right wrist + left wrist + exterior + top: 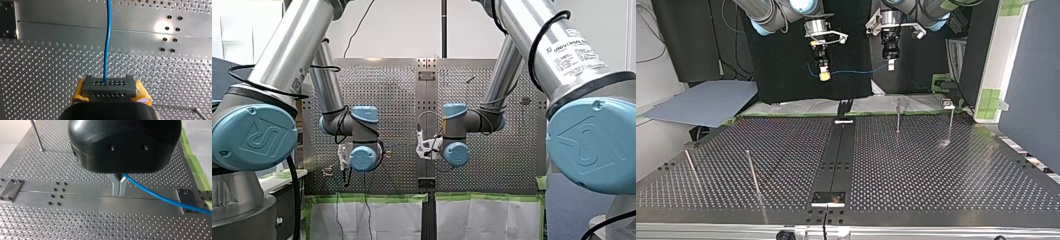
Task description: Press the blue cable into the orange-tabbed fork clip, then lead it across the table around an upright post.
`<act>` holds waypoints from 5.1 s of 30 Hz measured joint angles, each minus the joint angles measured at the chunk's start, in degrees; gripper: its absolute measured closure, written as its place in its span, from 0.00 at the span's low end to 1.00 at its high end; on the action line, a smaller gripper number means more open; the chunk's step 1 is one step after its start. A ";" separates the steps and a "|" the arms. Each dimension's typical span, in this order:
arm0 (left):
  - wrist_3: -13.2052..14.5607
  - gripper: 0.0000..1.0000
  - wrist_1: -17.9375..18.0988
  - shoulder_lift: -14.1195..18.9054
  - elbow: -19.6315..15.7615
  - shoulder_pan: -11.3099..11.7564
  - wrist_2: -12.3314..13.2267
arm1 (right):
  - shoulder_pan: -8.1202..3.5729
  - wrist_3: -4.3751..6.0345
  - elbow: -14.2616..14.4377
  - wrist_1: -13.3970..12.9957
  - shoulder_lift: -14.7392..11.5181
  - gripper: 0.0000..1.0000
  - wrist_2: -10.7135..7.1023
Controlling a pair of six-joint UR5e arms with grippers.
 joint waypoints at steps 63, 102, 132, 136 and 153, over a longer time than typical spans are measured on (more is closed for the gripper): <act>0.26 1.00 -2.55 -2.11 -0.97 0.88 -0.09 | 0.35 -0.88 -0.26 8.68 7.10 1.00 7.18; -7.88 1.00 -10.10 6.94 -1.20 4.17 2.86 | -0.47 8.09 -2.82 10.27 -2.80 1.00 -4.65; -7.29 1.00 -6.09 -4.11 0.63 17.28 10.72 | -0.89 9.84 -10.16 7.81 11.31 1.00 -7.69; -7.22 1.00 -6.95 -4.87 2.21 18.63 11.19 | -1.28 9.82 -12.37 9.31 13.52 1.00 -8.60; -9.06 1.00 -6.52 -14.27 8.11 20.41 12.88 | -3.87 9.15 -19.98 11.98 14.90 1.00 -10.20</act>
